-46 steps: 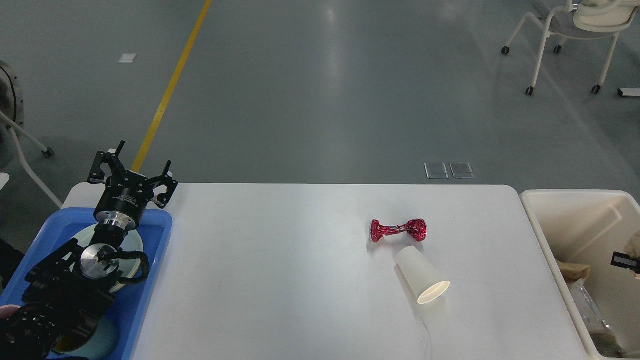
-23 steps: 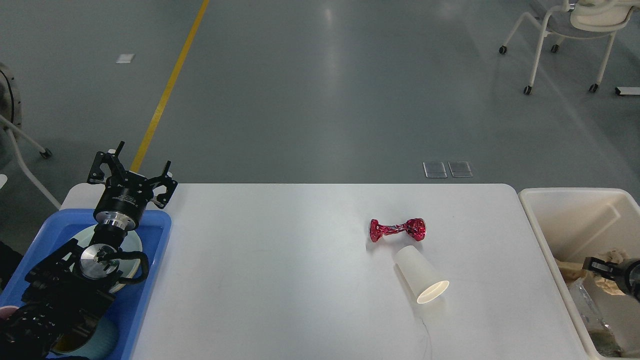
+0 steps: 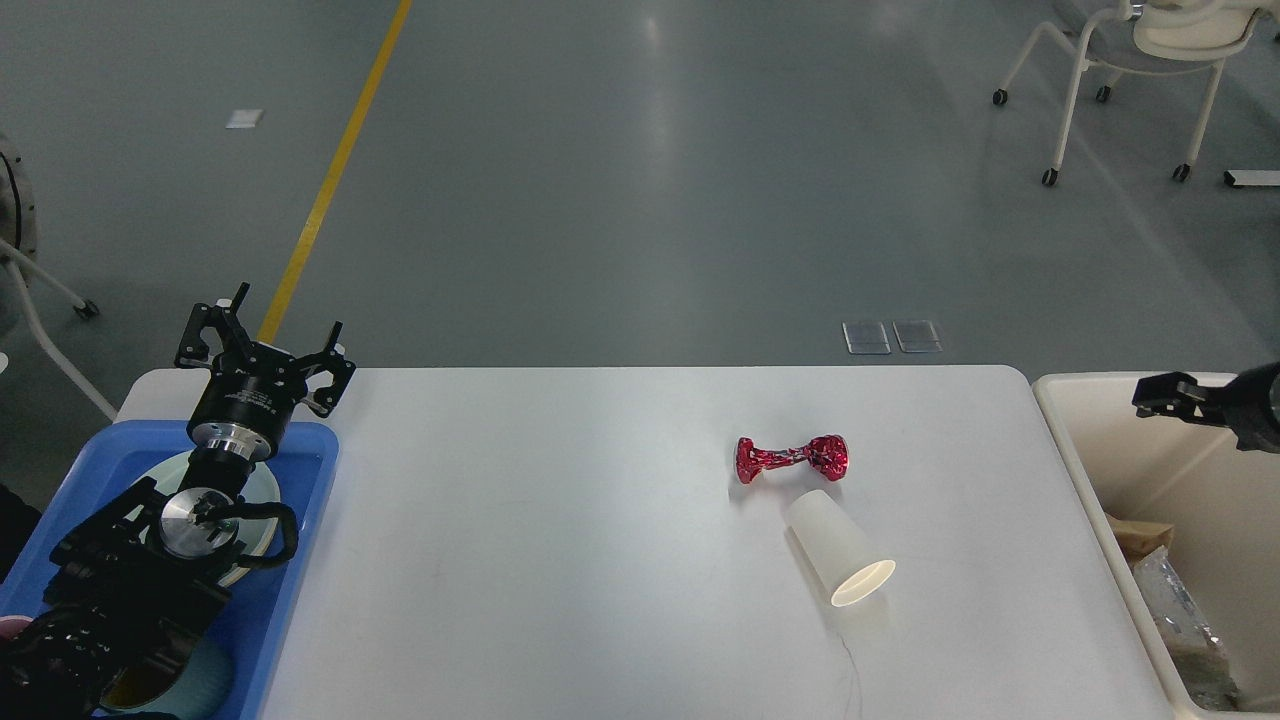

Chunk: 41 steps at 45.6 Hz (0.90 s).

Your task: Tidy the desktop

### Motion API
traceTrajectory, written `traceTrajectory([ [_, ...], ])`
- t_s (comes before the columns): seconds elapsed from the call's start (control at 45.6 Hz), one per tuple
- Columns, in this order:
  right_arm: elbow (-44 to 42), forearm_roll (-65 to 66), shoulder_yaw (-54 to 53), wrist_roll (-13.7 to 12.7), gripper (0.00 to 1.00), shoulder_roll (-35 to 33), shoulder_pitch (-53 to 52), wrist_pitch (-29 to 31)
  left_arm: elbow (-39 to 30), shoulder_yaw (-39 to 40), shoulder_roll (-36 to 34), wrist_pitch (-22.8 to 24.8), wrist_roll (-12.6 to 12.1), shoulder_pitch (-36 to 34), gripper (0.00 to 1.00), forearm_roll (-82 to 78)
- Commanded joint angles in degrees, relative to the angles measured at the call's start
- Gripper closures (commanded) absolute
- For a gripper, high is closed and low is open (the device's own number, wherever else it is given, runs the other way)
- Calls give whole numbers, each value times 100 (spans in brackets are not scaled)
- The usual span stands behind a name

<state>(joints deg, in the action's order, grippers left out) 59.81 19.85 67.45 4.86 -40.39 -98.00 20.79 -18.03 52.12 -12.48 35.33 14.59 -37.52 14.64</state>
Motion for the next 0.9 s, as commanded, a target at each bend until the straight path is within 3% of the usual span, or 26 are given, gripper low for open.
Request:
traceTrajectory([
  [0.0, 1804, -16, 997, -20, 0, 373, -2721, 513, 1, 0, 0, 0, 0, -1, 1, 4],
  [0.153, 2342, -34, 1112, 7, 0, 945, -4525, 1576, 1, 0, 0, 0, 0, -1, 1, 4],
  [0.351, 2298, -34, 814, 94, 0, 945, -5923, 3404, 1, 0, 0, 0, 9, 7, 1, 4],
  [0.504, 2316, -25, 471, 86, 0, 655, -6153, 3421, 1, 0, 0, 0, 9, -1, 1, 4],
  [0.635, 2307, -16, 453, 68, 0, 769, -5258, 3421, 1, 0, 0, 0, 9, -1, 1, 4],
  [0.723, 2307, -51, 409, 68, 0, 962, -3950, 2556, 1, 0, 0, 0, 9, -1, 1, 4],
  [0.876, 2254, -121, 409, 59, 0, 1867, -1656, 122, 1, 0, 0, 0, 0, -1, 1, 4],
])
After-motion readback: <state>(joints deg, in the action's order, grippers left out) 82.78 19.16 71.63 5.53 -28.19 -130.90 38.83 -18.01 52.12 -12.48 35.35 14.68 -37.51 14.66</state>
